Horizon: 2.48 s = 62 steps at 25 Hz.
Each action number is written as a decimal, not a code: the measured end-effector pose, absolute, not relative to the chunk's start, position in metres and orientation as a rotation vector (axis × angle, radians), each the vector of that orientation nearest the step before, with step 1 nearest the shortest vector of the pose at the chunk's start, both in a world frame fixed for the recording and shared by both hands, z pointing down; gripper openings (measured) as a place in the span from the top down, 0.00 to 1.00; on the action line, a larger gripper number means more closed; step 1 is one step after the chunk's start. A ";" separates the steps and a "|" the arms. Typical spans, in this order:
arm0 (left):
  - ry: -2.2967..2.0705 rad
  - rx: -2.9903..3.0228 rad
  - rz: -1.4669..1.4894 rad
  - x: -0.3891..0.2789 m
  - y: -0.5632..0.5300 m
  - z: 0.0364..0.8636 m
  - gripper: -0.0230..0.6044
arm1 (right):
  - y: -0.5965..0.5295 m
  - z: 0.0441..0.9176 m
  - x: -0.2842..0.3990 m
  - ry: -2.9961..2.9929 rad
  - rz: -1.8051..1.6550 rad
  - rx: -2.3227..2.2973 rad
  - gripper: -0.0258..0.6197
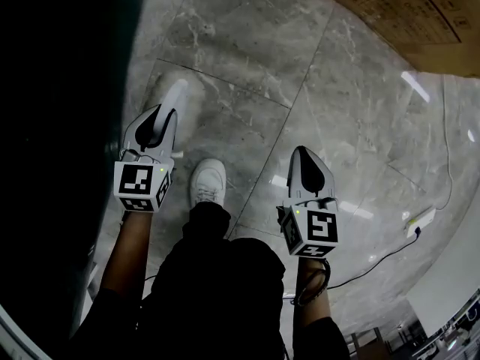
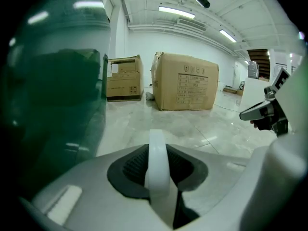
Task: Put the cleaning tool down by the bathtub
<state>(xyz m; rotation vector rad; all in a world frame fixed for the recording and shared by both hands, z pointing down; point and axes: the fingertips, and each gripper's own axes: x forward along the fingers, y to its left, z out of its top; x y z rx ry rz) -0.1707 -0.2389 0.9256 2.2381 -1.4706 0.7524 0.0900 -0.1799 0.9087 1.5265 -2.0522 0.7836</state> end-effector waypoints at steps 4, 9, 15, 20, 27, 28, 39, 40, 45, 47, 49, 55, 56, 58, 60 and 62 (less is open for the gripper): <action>-1.463 2.230 0.773 -0.172 -0.238 0.947 0.82 | -0.178 0.925 0.091 -2.052 0.797 1.531 0.94; -1.449 2.215 0.784 -0.173 -0.234 0.971 0.82 | -0.174 0.943 0.090 -2.050 0.807 1.535 0.94; -1.432 2.215 0.808 -0.170 -0.227 0.988 0.82 | -0.167 0.959 0.088 -2.057 0.819 1.530 0.94; -1.428 2.197 0.829 -0.172 -0.221 1.003 0.82 | -0.163 0.964 0.090 -2.066 0.816 1.529 0.94; -1.415 2.187 0.864 -0.172 -0.211 1.014 0.82 | -0.157 0.969 0.105 -2.055 0.814 1.555 0.94; -1.414 2.190 0.866 -0.173 -0.211 1.014 0.82 | -0.157 0.970 0.106 -2.055 0.814 1.558 0.94; -1.414 2.186 0.892 -0.174 -0.208 1.018 0.81 | -0.151 0.972 0.107 -2.073 0.809 1.572 0.94; -1.414 2.185 0.896 -0.174 -0.208 1.018 0.81 | -0.150 0.972 0.108 -2.073 0.807 1.574 0.94; -1.410 2.195 0.909 -0.173 -0.208 1.018 0.81 | -0.152 0.969 0.114 -2.070 0.789 1.588 0.94; -1.417 2.199 0.914 -0.173 -0.208 1.017 0.81 | -0.154 0.966 0.116 -2.072 0.779 1.594 0.94; -1.415 2.204 0.923 -0.173 -0.208 1.018 0.81 | -0.154 0.965 0.118 -2.071 0.775 1.603 0.94; -1.375 2.232 0.955 -0.166 -0.202 1.017 0.72 | -0.148 0.965 0.121 -2.057 0.784 1.611 0.94; -1.376 2.233 0.955 -0.166 -0.201 1.016 0.72 | -0.149 0.963 0.121 -2.059 0.782 1.613 0.94; -1.383 2.234 0.949 -0.166 -0.203 1.013 0.70 | -0.151 0.960 0.122 -2.064 0.771 1.616 0.94; -1.393 2.242 0.942 -0.164 -0.204 1.008 0.69 | -0.153 0.956 0.125 -2.066 0.762 1.624 0.94; -1.398 2.250 0.942 -0.163 -0.203 1.003 0.69 | -0.152 0.953 0.129 -2.059 0.761 1.635 0.94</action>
